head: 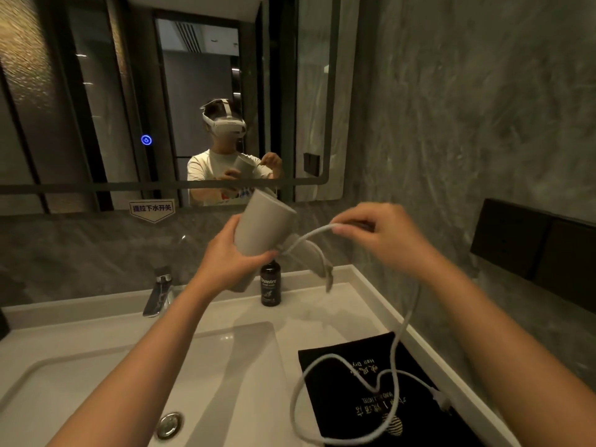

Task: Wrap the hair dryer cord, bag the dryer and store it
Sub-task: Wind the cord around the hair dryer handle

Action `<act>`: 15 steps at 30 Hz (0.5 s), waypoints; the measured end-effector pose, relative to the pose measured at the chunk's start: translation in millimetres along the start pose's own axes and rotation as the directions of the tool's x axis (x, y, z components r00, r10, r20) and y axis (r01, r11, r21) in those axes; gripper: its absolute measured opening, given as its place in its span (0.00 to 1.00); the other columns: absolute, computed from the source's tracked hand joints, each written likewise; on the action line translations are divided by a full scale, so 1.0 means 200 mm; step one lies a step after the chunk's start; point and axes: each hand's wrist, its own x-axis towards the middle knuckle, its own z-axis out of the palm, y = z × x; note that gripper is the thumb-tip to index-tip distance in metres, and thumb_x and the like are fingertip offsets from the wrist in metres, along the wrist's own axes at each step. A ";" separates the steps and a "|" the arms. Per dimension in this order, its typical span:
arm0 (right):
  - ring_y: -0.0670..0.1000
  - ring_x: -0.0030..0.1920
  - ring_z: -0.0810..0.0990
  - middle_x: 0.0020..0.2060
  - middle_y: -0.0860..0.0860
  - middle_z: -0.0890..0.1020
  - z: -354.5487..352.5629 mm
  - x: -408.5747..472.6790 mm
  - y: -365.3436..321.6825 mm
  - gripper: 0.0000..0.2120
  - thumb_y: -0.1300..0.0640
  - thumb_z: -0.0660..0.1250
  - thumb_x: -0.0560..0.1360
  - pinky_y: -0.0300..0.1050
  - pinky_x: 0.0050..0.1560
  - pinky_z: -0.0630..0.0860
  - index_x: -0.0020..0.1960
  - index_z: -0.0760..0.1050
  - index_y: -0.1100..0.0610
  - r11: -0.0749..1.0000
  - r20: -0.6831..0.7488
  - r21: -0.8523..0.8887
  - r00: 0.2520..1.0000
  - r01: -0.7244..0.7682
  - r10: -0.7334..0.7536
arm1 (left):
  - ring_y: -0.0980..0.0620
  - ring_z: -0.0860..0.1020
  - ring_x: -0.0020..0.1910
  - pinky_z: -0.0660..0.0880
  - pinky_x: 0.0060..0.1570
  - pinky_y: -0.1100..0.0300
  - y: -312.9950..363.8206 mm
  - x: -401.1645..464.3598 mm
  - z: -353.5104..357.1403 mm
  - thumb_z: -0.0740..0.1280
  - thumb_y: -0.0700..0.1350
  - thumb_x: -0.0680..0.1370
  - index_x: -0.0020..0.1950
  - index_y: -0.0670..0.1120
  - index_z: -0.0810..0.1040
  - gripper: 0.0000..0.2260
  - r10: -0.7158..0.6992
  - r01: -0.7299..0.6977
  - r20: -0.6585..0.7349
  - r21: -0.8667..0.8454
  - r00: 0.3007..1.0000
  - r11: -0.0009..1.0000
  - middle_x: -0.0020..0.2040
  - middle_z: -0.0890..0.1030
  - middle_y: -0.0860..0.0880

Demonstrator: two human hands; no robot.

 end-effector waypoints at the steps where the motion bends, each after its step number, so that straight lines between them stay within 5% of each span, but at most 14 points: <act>1: 0.43 0.46 0.80 0.44 0.46 0.83 -0.03 0.03 0.01 0.08 0.53 0.70 0.72 0.35 0.46 0.75 0.51 0.82 0.51 1.000 -0.026 0.012 0.999 0.022 -0.022 | 0.50 0.75 0.52 0.75 0.46 0.55 0.00 -0.01 -0.02 0.78 0.50 0.66 0.66 0.55 0.65 0.32 0.005 -0.004 0.077 -0.009 0.997 1.000 0.55 0.74 0.52; 6: 0.42 0.42 0.80 0.38 0.42 0.81 -0.05 0.14 0.08 0.06 0.51 0.72 0.68 0.31 0.41 0.73 0.45 0.82 0.48 0.998 -0.085 0.065 0.996 0.027 -0.022 | 0.54 0.79 0.48 0.76 0.40 0.64 0.06 -0.09 -0.12 0.75 0.58 0.59 0.55 0.61 0.69 0.28 -0.021 0.072 0.302 -0.158 0.953 0.985 0.52 0.77 0.53; 9: 0.47 0.41 0.81 0.38 0.47 0.84 0.01 0.17 0.12 0.04 0.50 0.70 0.70 0.39 0.41 0.74 0.44 0.82 0.48 0.982 -0.071 0.188 0.997 -0.016 0.030 | 0.53 0.81 0.45 0.78 0.41 0.60 0.08 -0.10 -0.15 0.74 0.58 0.56 0.57 0.55 0.72 0.30 -0.002 0.135 0.382 -0.324 0.924 0.936 0.50 0.80 0.48; 12: 0.51 0.39 0.81 0.38 0.54 0.85 0.14 0.15 0.12 0.03 0.48 0.72 0.69 0.48 0.41 0.76 0.40 0.83 0.46 0.931 -0.019 0.354 0.994 -0.091 0.104 | 0.52 0.82 0.41 0.79 0.37 0.59 0.14 -0.10 -0.10 0.75 0.55 0.56 0.56 0.50 0.74 0.30 0.008 0.184 0.349 -0.513 0.937 0.839 0.44 0.83 0.48; 15: 0.47 0.37 0.80 0.33 0.45 0.84 0.28 0.10 0.13 0.13 0.45 0.74 0.65 0.38 0.36 0.78 0.45 0.83 0.51 0.830 -0.029 0.557 0.997 -0.038 0.066 | 0.52 0.82 0.41 0.80 0.37 0.58 0.21 -0.08 -0.04 0.73 0.54 0.59 0.56 0.49 0.75 0.27 -0.043 0.168 0.207 -0.639 0.977 0.751 0.43 0.83 0.48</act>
